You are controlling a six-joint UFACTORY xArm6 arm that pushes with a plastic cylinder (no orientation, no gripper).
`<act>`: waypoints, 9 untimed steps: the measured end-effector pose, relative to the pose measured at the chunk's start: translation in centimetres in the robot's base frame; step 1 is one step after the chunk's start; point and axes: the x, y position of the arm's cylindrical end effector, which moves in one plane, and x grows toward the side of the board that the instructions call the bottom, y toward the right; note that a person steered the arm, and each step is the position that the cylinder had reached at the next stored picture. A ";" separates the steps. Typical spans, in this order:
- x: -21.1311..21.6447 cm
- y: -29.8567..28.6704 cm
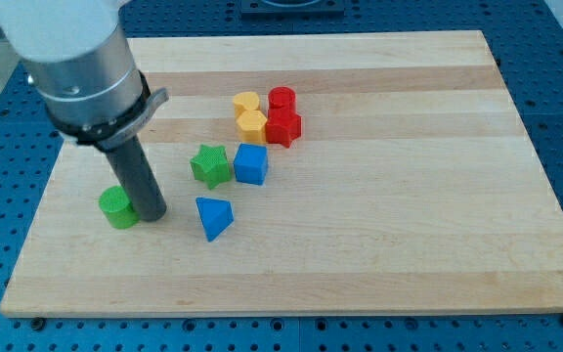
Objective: Move green circle upwards
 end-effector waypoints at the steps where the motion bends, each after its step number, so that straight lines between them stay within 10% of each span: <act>1: 1.9 -0.4; 9: -22.6 -6.7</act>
